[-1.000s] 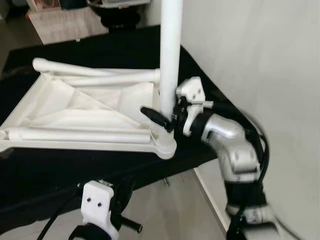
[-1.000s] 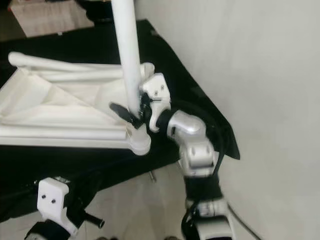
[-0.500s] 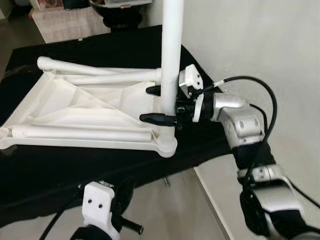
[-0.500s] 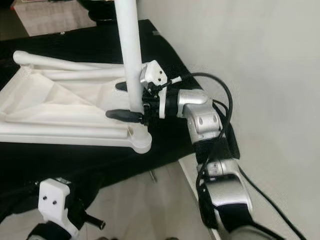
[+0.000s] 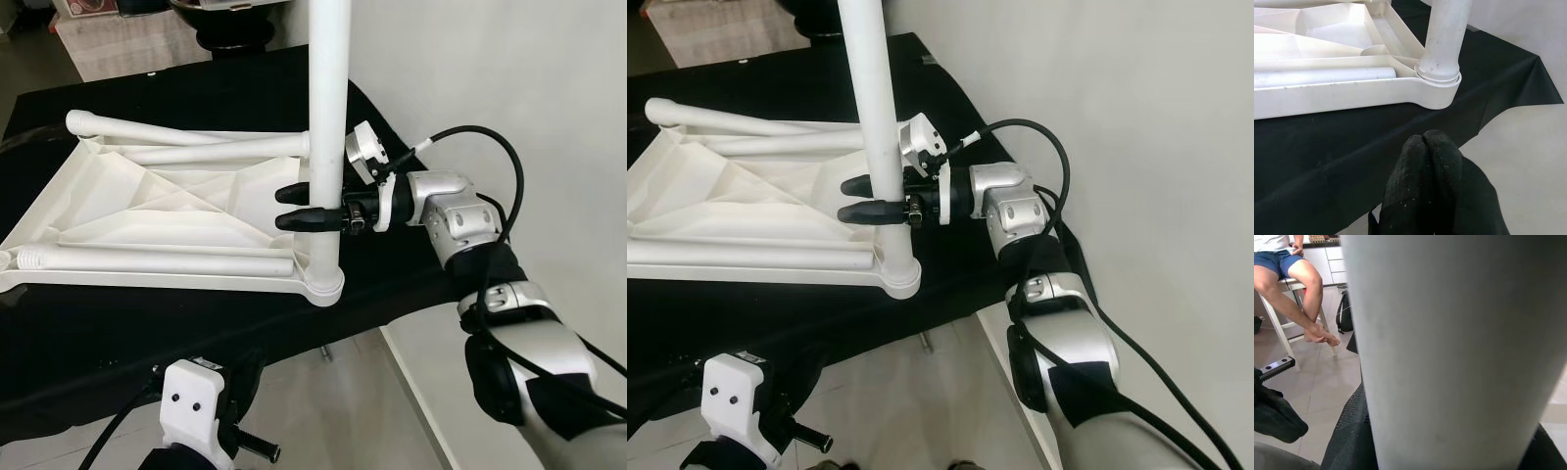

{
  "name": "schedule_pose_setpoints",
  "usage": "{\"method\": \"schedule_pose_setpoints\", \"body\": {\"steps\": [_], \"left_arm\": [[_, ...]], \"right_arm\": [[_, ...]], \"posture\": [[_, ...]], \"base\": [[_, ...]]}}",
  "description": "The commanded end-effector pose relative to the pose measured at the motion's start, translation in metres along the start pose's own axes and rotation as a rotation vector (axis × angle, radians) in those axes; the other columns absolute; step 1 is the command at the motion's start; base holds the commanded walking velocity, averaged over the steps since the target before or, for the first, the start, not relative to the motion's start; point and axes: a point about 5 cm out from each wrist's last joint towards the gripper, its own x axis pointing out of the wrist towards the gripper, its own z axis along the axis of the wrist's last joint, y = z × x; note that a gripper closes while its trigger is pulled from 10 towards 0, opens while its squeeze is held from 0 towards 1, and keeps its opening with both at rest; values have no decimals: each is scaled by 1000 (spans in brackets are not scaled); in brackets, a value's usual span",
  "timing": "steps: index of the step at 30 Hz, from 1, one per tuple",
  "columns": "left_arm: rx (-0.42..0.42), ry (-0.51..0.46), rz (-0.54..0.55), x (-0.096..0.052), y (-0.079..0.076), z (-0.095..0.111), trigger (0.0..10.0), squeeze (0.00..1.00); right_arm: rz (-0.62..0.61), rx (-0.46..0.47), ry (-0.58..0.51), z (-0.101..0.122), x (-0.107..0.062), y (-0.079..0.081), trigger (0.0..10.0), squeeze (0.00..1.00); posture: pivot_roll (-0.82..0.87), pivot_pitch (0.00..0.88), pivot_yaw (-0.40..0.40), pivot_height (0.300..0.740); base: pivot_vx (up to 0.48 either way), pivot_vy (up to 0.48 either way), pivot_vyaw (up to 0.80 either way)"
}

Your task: Building children table

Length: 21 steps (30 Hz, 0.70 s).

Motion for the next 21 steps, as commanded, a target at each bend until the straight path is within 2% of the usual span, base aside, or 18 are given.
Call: {"method": "schedule_pose_setpoints", "body": {"steps": [1,2,4,5,6,7,8,9,14,15,16,17,18,21], "left_arm": [[-3,4,0,-2,-2,1,10000,0],[-4,4,0,-2,-2,1,10000,0],[-4,4,0,-2,-2,1,10000,0],[-6,3,0,-1,-2,1,10000,0],[-6,3,0,-1,-2,1,10000,0],[-7,2,0,-1,-2,1,10000,0],[-7,2,0,-1,-2,1,10000,0],[-7,1,-1,-1,-1,1,10000,0],[-7,1,-1,-1,-1,1,10000,0],[-5,2,-3,-1,1,1,10000,0],[-5,2,-3,-1,1,1,10000,0],[-4,3,-7,0,2,0,10000,0],[-3,6,-13,1,3,-1,10000,0],[-2,8,-17,2,4,-2,10000,0]], "right_arm": [[-8,1,11,-5,6,0,0,0],[-65,-22,25,-8,3,-2,0,0],[-65,-22,25,-8,3,-2,0,0],[-164,-32,40,-13,0,-4,0,0],[-164,-32,40,-13,0,-4,0,0],[-282,-26,43,-20,-3,-6,0,0],[-282,-26,43,-20,-3,-6,0,0],[-544,11,57,-33,-8,-5,0,0],[-544,11,57,-33,-8,-5,0,0],[-833,65,94,-54,-12,13,0,0],[-833,65,94,-54,-12,13,0,0],[-1047,82,126,-61,-20,27,0,0],[-1156,82,147,-64,-22,34,0,0],[-1175,70,153,-63,-20,35,0,0]], "posture": [[77,189,-18,740],[74,188,-20,740],[74,188,-20,740],[71,187,-24,740],[71,187,-24,740],[75,193,-21,740],[75,193,-21,740],[88,193,-14,740],[88,193,-14,740],[76,199,-2,740],[76,199,-2,740],[64,185,7,740],[67,175,5,740],[70,172,1,740]], "base": [[0,0,0],[0,0,0],[0,0,0],[0,0,0],[0,0,0],[0,0,0],[0,0,0],[0,0,0],[0,0,0],[0,0,0],[0,0,0],[0,0,0],[0,0,0],[0,0,0]]}}
